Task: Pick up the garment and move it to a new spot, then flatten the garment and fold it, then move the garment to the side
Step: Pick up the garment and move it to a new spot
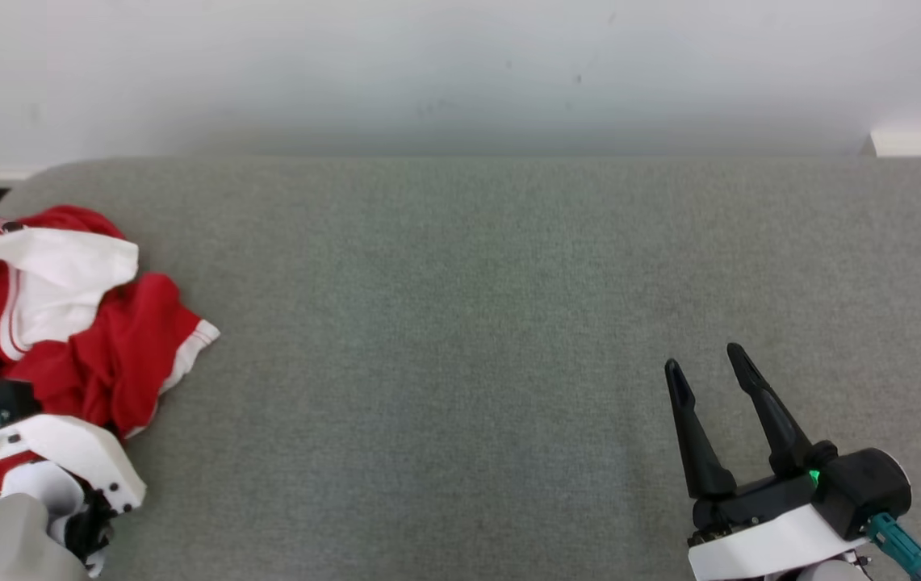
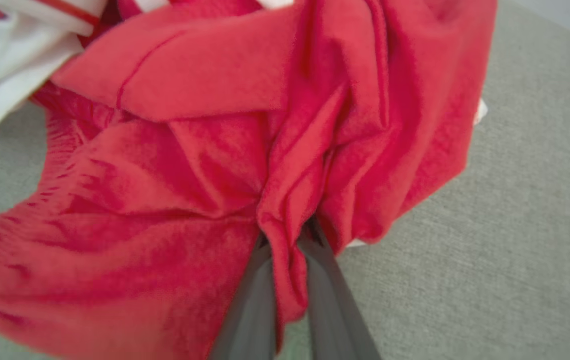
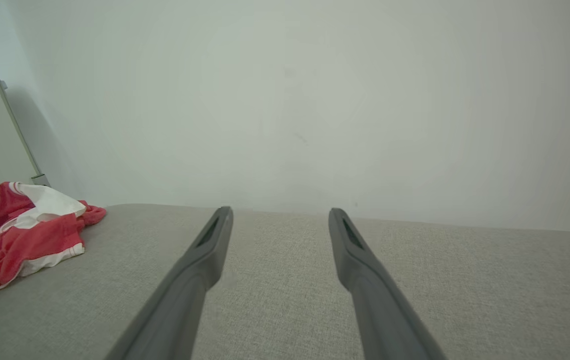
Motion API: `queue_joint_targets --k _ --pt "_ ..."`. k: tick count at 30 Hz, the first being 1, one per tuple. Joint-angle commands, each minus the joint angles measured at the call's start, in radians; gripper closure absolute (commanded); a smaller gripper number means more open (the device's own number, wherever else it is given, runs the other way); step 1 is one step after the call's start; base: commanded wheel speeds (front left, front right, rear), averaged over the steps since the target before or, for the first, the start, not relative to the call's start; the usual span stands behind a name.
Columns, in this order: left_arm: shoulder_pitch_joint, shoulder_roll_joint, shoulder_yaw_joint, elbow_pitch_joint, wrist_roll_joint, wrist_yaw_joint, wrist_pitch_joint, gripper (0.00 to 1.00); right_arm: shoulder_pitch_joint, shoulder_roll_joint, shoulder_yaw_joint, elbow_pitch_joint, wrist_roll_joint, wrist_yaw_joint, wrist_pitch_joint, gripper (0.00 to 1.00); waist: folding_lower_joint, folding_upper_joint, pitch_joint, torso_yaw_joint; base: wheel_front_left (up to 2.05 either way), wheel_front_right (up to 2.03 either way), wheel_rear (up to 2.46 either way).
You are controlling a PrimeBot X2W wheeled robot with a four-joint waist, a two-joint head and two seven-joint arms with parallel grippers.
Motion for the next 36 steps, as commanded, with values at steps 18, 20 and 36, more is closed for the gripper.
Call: queue_joint_targets --k 18,20,36 --pt "0.036 0.055 -0.309 -0.539 -0.207 0.002 0.049 1.00 0.109 -0.003 -0.049 -0.003 0.012 -0.002 0.000 0.00 0.0000 -0.0001 -0.222 -0.010 0.00 0.00 0.00" --pt "0.044 0.044 -0.323 -0.638 -0.262 0.002 0.080 1.00 0.114 -0.003 -0.059 -0.003 0.009 -0.002 0.000 0.00 0.0000 -0.0001 -0.226 -0.027 0.00 0.00 0.00" --pt "0.190 -0.044 -0.455 -1.020 -0.308 0.032 0.154 1.00 0.104 -0.003 -0.077 -0.001 -0.014 -0.002 0.001 0.00 0.0000 -0.0001 -0.207 -0.251 0.00 0.00 0.00"
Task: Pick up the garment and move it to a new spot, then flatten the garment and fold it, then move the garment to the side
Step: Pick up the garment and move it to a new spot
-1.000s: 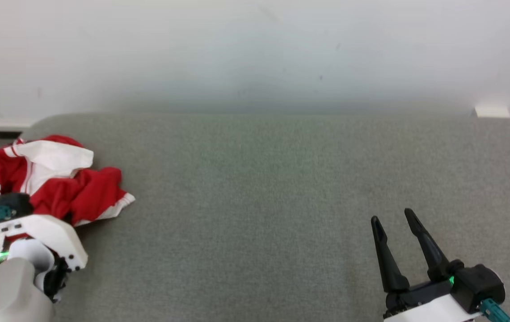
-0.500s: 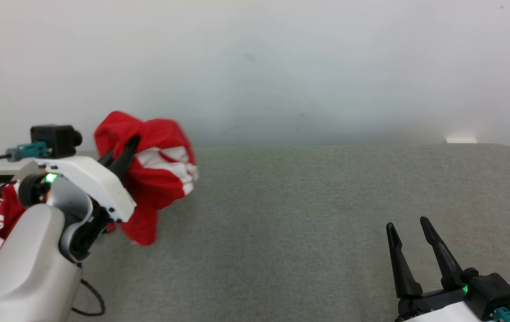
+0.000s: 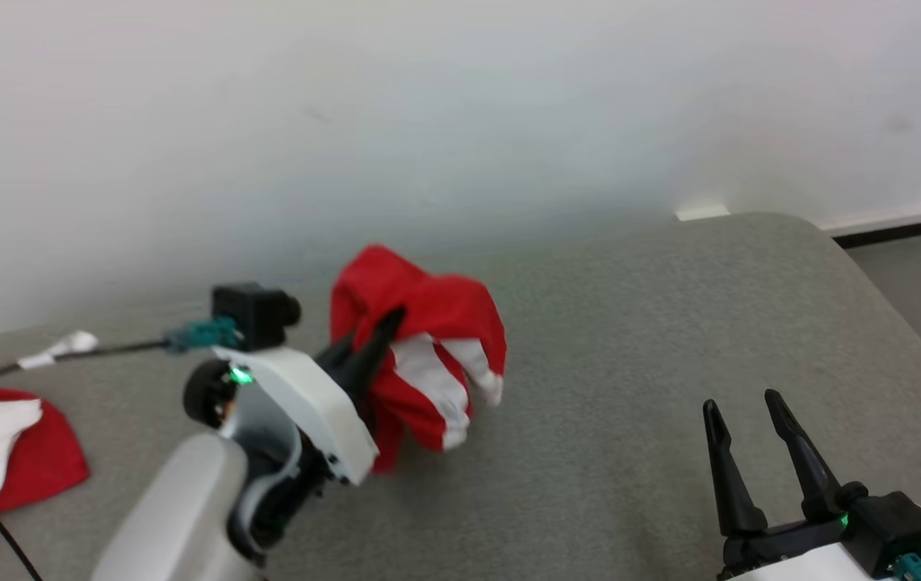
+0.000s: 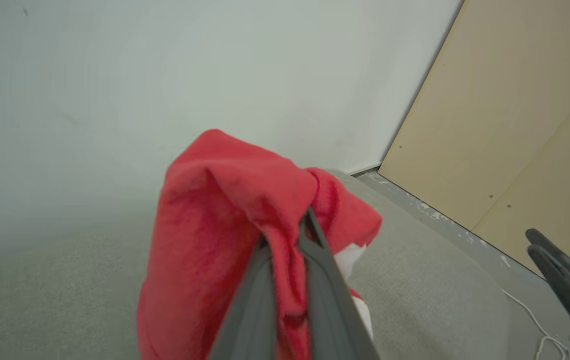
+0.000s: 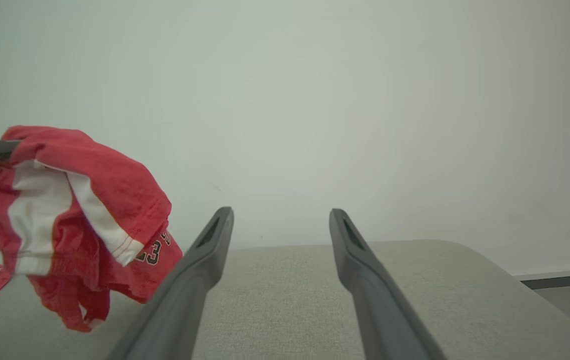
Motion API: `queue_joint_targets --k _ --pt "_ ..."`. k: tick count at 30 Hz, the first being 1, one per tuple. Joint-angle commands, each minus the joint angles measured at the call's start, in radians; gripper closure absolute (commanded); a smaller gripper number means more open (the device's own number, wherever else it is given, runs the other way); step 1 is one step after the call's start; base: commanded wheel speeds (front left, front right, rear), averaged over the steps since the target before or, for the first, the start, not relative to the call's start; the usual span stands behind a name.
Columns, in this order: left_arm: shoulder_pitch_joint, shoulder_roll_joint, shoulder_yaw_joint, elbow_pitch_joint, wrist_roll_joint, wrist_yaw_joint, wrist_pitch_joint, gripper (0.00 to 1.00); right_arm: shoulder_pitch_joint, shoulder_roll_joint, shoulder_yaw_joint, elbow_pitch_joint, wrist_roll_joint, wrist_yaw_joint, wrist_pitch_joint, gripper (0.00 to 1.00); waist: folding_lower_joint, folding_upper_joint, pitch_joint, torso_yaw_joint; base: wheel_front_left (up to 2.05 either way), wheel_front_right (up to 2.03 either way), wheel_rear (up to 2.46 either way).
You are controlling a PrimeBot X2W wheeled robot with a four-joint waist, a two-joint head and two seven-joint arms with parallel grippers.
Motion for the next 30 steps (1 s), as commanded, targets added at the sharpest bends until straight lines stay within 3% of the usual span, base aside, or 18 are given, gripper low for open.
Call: queue_joint_targets --k 1,9,12,13,18,23,27,30 --pt "0.017 -0.004 -0.006 0.011 0.014 0.003 -0.014 1.00 0.003 -0.003 0.002 0.003 -0.007 -0.002 0.000 0.00 0.0001 0.0000 0.016 -0.034 0.00 0.00 0.00" --pt "0.058 -0.107 -0.147 0.295 0.104 -0.011 -0.139 1.00 -0.011 -0.003 0.033 0.014 -0.005 -0.002 0.000 0.00 0.0001 0.0000 0.051 -0.071 0.00 0.00 0.00" --pt "0.041 -0.145 -0.170 0.417 0.101 -0.019 -0.194 0.44 -0.015 -0.003 0.047 0.021 -0.006 -0.002 0.000 0.00 0.0001 0.0000 0.056 -0.063 0.00 0.00 0.00" --pt "0.032 -0.158 -0.177 0.453 0.095 -0.021 -0.212 0.00 -0.017 -0.003 0.050 0.023 -0.007 -0.002 0.000 0.00 0.0001 0.0000 0.056 -0.058 0.00 0.00 0.00" --pt "-0.019 -0.194 -0.213 0.542 0.070 -0.029 -0.304 0.00 -0.014 -0.003 0.046 0.027 -0.010 -0.002 0.000 0.00 0.0001 0.0000 0.047 -0.013 0.00 0.00 0.00" --pt "-0.052 -0.197 -0.231 0.537 0.060 -0.029 -0.394 0.00 -0.004 -0.004 0.030 0.023 0.009 -0.002 0.000 0.00 0.0001 0.0000 0.031 0.040 0.00 0.00 0.00" --pt "-0.040 -0.165 -0.228 0.478 0.060 -0.029 -0.433 0.00 0.005 -0.003 0.000 0.014 0.007 -0.002 0.001 0.00 0.0001 0.0000 0.020 0.087 0.00 0.00 0.00" --pt "-0.015 -0.123 -0.195 0.402 0.080 0.004 -0.457 0.00 0.008 -0.004 -0.021 0.008 -0.007 -0.002 0.000 0.00 0.0001 0.0000 0.014 0.120 0.00 0.00 0.00"
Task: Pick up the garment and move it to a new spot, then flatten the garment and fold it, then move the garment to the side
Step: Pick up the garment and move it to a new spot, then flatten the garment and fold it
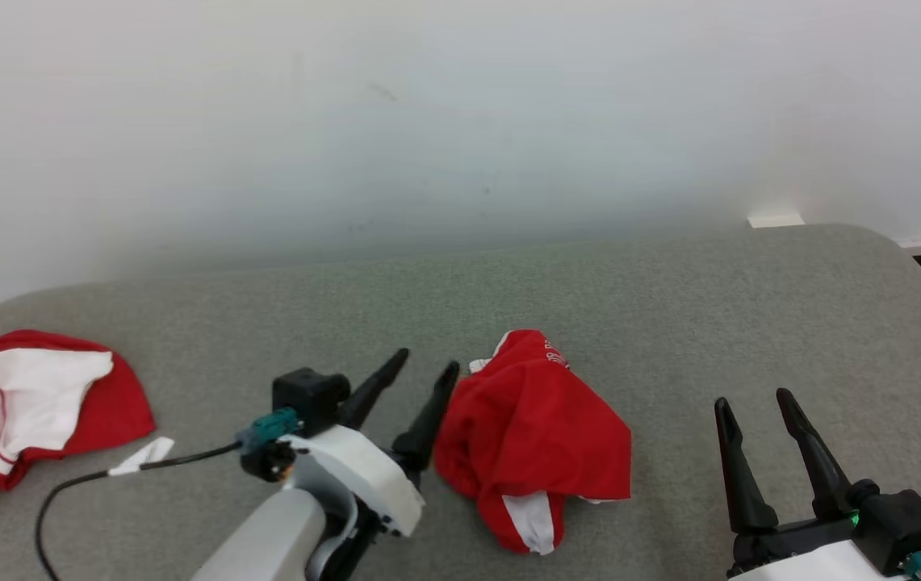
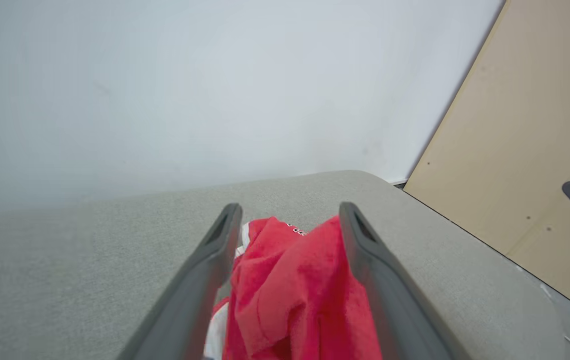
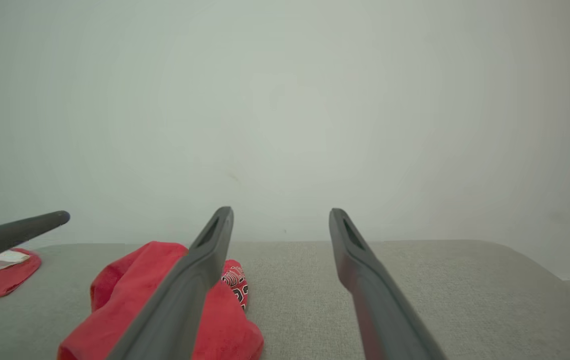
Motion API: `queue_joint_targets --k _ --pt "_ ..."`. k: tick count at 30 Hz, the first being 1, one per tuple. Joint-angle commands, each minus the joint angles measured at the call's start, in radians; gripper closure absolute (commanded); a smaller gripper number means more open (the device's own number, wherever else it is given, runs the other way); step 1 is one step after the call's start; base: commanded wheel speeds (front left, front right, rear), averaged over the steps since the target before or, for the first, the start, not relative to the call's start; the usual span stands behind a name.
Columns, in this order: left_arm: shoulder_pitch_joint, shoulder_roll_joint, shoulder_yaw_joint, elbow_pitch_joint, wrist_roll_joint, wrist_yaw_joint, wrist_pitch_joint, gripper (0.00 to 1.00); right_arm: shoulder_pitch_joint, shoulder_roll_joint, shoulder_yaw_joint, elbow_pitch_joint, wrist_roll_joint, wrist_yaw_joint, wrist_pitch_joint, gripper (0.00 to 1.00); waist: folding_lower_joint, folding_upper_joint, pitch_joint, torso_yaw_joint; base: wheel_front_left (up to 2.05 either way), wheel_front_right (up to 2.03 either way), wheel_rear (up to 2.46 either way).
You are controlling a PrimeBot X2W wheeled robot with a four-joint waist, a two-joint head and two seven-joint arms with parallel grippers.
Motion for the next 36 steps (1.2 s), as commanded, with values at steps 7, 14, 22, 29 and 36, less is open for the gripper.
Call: queue_joint_targets --k 7,14,22,29,36 --pt "0.165 0.115 0.173 -0.246 0.085 0.131 -0.018 0.00 0.032 -0.004 -0.029 -0.023 -0.023 -0.002 0.001 0.00 0.0000 -0.0001 -0.010 0.069 0.00 0.00 0.00" --pt "0.392 0.101 0.380 -0.413 0.188 0.192 -0.018 0.00 0.058 -0.003 -0.059 -0.053 -0.045 -0.002 0.001 0.00 0.0000 -0.0001 -0.006 0.070 0.00 0.00 0.00" --pt "0.551 -0.021 0.531 -0.483 0.308 0.136 -0.018 0.00 0.092 -0.004 -0.075 -0.067 -0.039 -0.002 0.001 0.00 0.0000 -0.0001 0.010 0.060 0.00 0.00 0.00" --pt "0.555 -0.078 0.580 -0.470 0.366 0.059 -0.018 0.00 0.082 -0.004 -0.067 -0.051 -0.042 -0.002 0.001 0.00 0.0000 -0.0001 0.010 0.065 0.00 0.00 0.00" --pt "0.539 -0.091 0.598 -0.453 0.386 0.031 -0.018 0.00 0.071 -0.004 -0.062 -0.048 -0.045 -0.002 0.001 0.00 0.0000 -0.0001 0.007 0.062 0.00 0.00 0.00"
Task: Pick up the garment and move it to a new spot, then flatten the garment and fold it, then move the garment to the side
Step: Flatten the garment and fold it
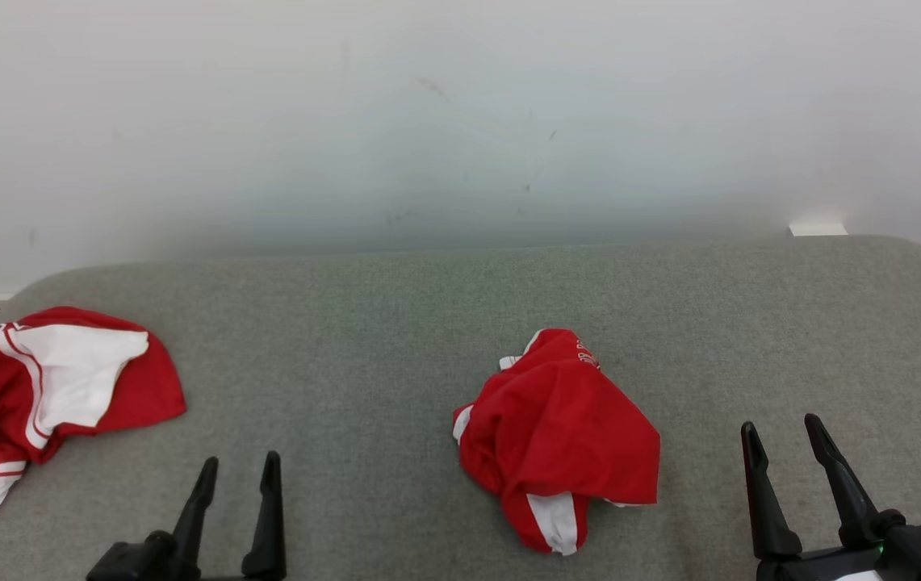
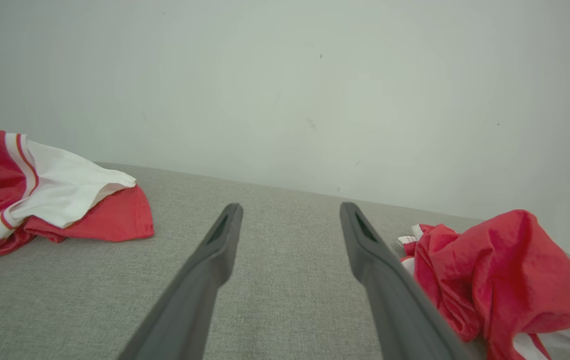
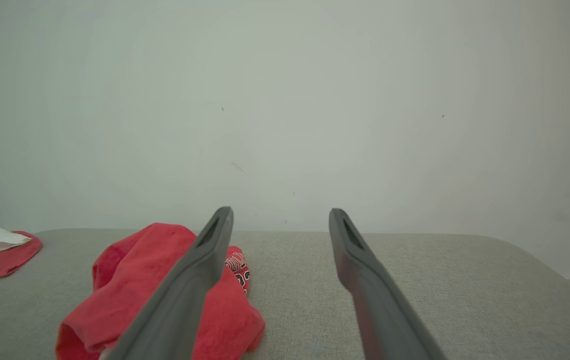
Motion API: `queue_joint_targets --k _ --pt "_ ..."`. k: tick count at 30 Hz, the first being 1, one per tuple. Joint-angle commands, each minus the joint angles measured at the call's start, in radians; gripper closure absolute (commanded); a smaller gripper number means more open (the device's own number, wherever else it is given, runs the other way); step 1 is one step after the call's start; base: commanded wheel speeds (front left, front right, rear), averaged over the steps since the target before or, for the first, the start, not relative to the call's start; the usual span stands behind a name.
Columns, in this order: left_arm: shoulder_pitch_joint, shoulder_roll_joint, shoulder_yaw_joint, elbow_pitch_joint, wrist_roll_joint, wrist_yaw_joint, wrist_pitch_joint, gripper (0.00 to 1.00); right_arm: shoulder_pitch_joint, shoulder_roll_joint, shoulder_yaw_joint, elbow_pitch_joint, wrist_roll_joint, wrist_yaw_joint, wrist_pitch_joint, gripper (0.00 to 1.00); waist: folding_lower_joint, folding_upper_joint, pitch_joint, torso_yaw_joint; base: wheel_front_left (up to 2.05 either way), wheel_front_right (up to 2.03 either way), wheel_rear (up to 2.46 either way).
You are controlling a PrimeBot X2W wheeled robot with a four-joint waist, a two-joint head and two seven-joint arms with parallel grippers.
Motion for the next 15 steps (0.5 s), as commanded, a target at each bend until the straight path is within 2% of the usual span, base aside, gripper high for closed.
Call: queue_joint_targets --k 1,15 --pt "-0.009 0.002 0.004 0.004 0.013 -0.006 0.000 0.00 -0.007 -0.004 0.000 0.004 -0.006 -0.002 0.001 0.00 -0.0001 0.0000 -0.001 -0.001 0.00 0.00 0.00" --pt "-0.015 0.000 -0.015 0.020 -0.008 -0.013 0.000 0.00 0.008 -0.004 0.030 0.025 0.003 -0.002 0.001 0.00 -0.0001 0.0000 -0.010 -0.001 0.00 0.00 0.00"
